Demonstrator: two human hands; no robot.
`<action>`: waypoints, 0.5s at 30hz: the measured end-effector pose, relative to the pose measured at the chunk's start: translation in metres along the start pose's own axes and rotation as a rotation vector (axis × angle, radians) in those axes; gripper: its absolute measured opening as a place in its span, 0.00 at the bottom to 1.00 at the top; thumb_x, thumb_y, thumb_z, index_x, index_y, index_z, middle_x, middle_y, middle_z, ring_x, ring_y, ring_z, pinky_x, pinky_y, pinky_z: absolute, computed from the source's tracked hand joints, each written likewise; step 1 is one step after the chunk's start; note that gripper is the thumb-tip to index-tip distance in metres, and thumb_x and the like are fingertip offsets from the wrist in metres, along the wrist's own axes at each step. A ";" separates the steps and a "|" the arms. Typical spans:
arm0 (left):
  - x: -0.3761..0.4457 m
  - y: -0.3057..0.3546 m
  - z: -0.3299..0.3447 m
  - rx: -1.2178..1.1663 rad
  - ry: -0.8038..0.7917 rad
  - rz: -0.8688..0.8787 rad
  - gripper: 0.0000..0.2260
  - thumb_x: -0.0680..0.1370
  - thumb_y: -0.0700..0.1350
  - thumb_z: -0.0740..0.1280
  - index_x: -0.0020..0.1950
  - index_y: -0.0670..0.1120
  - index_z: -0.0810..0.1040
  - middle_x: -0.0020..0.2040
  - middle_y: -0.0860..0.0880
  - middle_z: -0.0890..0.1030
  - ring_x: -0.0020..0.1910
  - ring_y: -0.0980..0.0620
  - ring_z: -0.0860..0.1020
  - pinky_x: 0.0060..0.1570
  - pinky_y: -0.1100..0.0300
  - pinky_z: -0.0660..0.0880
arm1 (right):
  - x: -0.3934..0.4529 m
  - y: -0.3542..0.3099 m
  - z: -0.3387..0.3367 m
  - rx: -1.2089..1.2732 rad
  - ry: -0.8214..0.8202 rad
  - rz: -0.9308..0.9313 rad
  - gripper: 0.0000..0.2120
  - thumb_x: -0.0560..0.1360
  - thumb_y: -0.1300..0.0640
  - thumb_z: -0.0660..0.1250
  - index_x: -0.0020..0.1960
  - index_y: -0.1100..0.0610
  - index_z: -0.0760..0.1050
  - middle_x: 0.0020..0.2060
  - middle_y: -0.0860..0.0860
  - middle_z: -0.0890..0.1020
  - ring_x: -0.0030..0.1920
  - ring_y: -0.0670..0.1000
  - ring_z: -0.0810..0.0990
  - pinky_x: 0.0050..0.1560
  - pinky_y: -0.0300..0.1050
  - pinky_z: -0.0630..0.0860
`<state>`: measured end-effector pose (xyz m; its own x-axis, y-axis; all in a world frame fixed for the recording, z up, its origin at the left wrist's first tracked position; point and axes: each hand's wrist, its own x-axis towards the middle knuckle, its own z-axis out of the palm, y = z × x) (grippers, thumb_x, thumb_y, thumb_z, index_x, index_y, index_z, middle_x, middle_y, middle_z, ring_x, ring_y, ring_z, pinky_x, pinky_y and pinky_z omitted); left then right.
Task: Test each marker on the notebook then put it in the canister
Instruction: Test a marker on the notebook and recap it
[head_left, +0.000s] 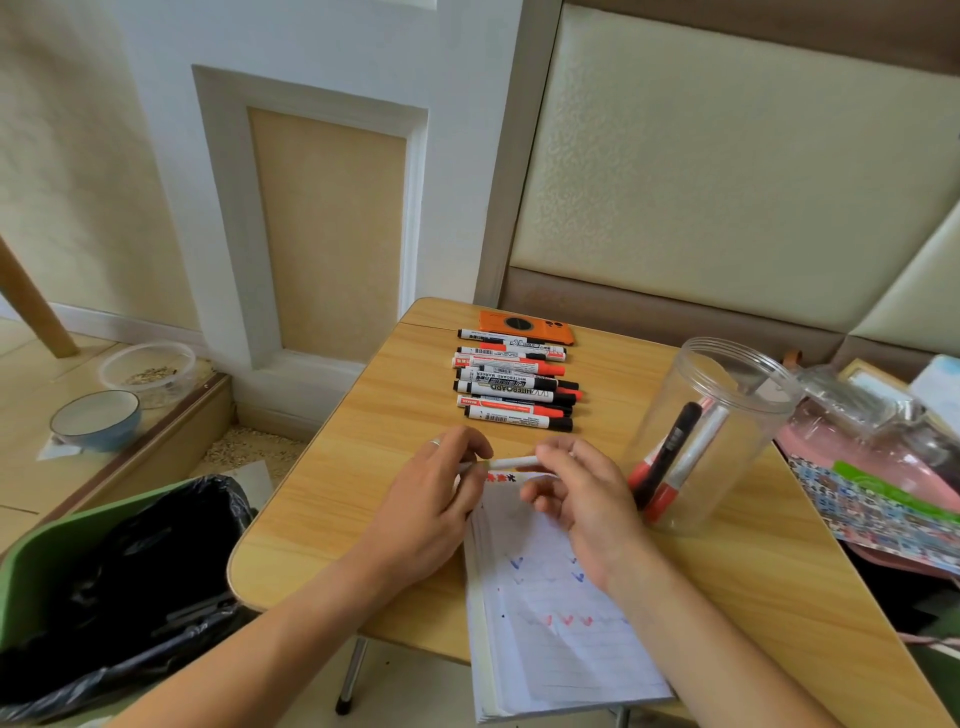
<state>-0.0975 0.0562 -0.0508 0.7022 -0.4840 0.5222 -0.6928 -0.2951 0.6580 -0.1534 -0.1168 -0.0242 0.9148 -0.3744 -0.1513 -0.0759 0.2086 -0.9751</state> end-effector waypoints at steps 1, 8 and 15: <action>0.000 0.001 0.000 -0.014 0.004 0.005 0.02 0.84 0.48 0.62 0.55 0.52 0.73 0.44 0.57 0.74 0.44 0.55 0.73 0.41 0.65 0.64 | -0.001 0.000 0.002 -0.051 -0.040 -0.007 0.04 0.83 0.60 0.66 0.53 0.60 0.77 0.37 0.56 0.84 0.33 0.52 0.82 0.31 0.39 0.76; 0.003 -0.004 -0.004 -0.046 -0.026 0.019 0.07 0.78 0.48 0.73 0.55 0.54 0.79 0.45 0.58 0.79 0.42 0.54 0.78 0.40 0.59 0.74 | -0.004 0.003 0.007 -0.209 -0.118 -0.044 0.08 0.85 0.60 0.62 0.54 0.65 0.75 0.38 0.58 0.84 0.34 0.54 0.82 0.34 0.42 0.77; 0.002 -0.003 -0.007 -0.133 0.008 -0.048 0.04 0.79 0.41 0.71 0.49 0.50 0.80 0.39 0.57 0.81 0.39 0.53 0.81 0.38 0.62 0.74 | -0.007 0.005 0.009 -0.327 -0.137 -0.077 0.07 0.84 0.57 0.65 0.53 0.62 0.76 0.37 0.52 0.85 0.35 0.53 0.82 0.34 0.42 0.76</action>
<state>-0.0931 0.0614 -0.0479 0.7355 -0.4653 0.4924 -0.6310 -0.2059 0.7480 -0.1568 -0.1050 -0.0262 0.9659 -0.2482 -0.0738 -0.1072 -0.1235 -0.9865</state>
